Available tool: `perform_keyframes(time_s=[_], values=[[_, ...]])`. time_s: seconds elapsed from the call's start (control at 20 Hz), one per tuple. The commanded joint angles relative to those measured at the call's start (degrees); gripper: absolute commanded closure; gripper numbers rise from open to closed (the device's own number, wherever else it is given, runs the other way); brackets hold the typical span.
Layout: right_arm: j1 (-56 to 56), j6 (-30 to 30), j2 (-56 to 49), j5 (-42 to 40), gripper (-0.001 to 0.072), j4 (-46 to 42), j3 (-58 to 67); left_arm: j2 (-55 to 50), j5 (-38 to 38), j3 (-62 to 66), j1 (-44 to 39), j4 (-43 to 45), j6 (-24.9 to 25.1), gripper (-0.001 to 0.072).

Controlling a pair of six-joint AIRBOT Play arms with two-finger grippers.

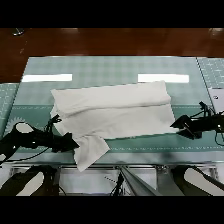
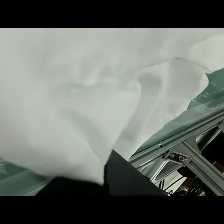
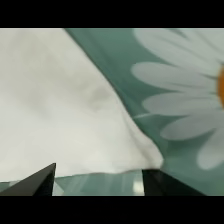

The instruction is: Fold the shirts.

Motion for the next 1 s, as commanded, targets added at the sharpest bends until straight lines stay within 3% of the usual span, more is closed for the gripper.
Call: perform_keyframes(time_s=[0.0,0.05,0.1,0.15,0.2,0.45,0.65,0.95], values=[[4.0,-0.9,-2.0,-6.1,0.0091,4.0,-0.1,0.0,0.6,0.0,0.0,-0.5,0.1,0.0688],[5.0,-1.0,-2.0,-6.8,0.0114,4.9,0.0,0.0,0.7,0.0,0.0,-0.6,0.5,0.0688],[5.9,-1.6,-2.0,-6.8,0.0283,5.0,0.4,0.0,0.6,0.1,0.0,-0.7,1.1,0.0688],[6.7,-3.4,-2.0,-6.1,0.0556,5.1,1.2,0.0,0.5,0.3,0.1,-0.7,1.8,0.0688],[6.9,-4.4,-2.0,-5.2,0.0689,5.1,2.4,0.0,0.0,1.0,0.4,-0.7,2.6,0.0688],[6.8,-4.5,-2.0,0.5,0.0689,3.9,12.6,0.0,-4.3,10.3,8.8,-0.7,3.9,0.0688],[6.8,-4.5,-4.6,1.0,0.0689,7.2,20.2,-1.2,-2.5,18.5,13.0,-2.6,3.9,0.0688],[11.5,-3.9,-13.7,-2.4,0.0689,11.3,29.5,-17.2,-1.5,33.1,10.8,-5.5,2.4,0.0688]])
